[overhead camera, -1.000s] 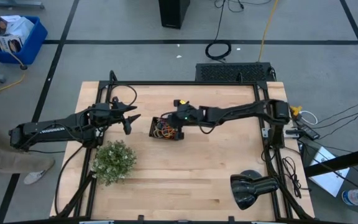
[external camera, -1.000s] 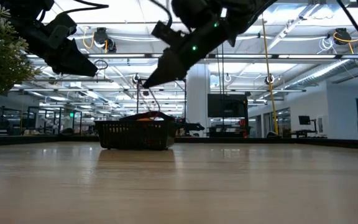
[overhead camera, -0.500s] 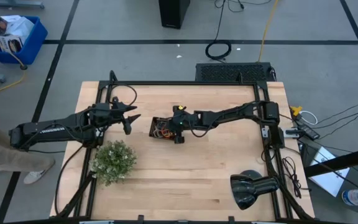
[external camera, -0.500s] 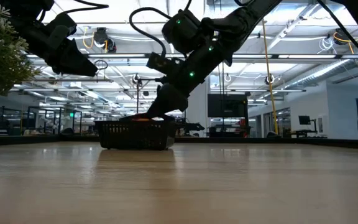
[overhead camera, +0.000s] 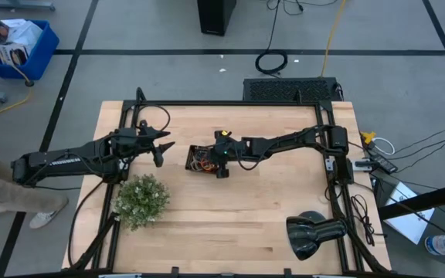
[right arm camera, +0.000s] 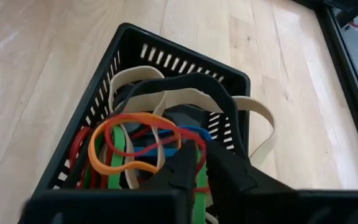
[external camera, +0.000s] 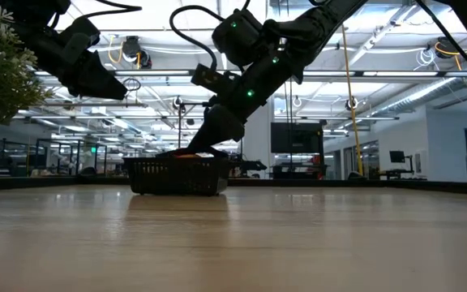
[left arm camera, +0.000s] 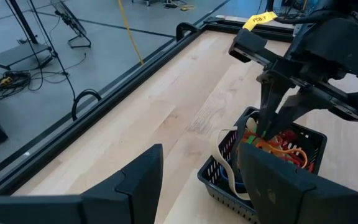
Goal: Pick and place rubber bands into bin
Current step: Put the red rubber band into the black bin, then return to Home Position
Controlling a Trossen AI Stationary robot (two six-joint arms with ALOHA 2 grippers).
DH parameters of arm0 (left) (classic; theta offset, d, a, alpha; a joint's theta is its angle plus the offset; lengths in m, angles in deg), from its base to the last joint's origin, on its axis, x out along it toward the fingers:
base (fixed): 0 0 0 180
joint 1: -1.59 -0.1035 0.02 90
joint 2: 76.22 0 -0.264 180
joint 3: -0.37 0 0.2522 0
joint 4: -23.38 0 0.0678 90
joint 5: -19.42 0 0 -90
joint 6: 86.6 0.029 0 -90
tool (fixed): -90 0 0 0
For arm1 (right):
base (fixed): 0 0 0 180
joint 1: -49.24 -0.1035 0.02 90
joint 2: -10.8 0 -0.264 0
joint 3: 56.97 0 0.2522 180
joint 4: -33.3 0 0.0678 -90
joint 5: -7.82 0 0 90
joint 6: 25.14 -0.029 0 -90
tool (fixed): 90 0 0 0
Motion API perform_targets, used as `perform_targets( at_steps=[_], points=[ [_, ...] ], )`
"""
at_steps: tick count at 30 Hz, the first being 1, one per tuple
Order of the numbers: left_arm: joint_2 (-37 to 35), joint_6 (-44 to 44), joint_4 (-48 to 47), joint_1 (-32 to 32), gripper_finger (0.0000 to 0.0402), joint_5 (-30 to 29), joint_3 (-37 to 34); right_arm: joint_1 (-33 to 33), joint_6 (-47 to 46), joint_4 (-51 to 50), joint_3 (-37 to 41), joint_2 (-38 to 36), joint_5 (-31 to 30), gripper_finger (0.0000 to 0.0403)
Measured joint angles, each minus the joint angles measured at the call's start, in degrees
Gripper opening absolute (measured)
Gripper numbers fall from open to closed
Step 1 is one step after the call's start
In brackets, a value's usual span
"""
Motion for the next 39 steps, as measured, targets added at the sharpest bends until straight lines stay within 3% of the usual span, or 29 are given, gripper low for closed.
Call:
perform_targets(
  at_steps=[5,9,19,27,33,39],
  points=[
    [0.0,0.0,0.0,0.0,0.0216,0.0,0.0,-0.2,-0.2,0.0,0.0,0.0,-0.1,0.0092],
    [0.0,0.0,-0.1,0.0,0.0216,0.0,0.0,-2.1,-1.6,-1.5,0.0,-2.7,-4.0,0.0132],
    [0.0,-0.1,-0.3,0.0,0.0216,0.0,0.0,-6.0,-6.1,-14.6,4.1,-26.3,-4.7,0.0159],
    [0.0,0.0,-0.4,0.0,0.0216,0.0,0.0,-6.0,-8.0,-16.3,23.1,-52.9,-4.7,0.0155],
    [0.0,4.5,0.3,0.0,0.0216,0.0,0.0,-6.0,-17.2,-11.8,40.0,-73.9,-4.5,0.016],
    [-0.1,4.3,3.3,0.0,0.0216,0.0,0.0,-6.0,-19.4,-10.9,51.3,-88.1,-4.5,0.0156]
  ],
)
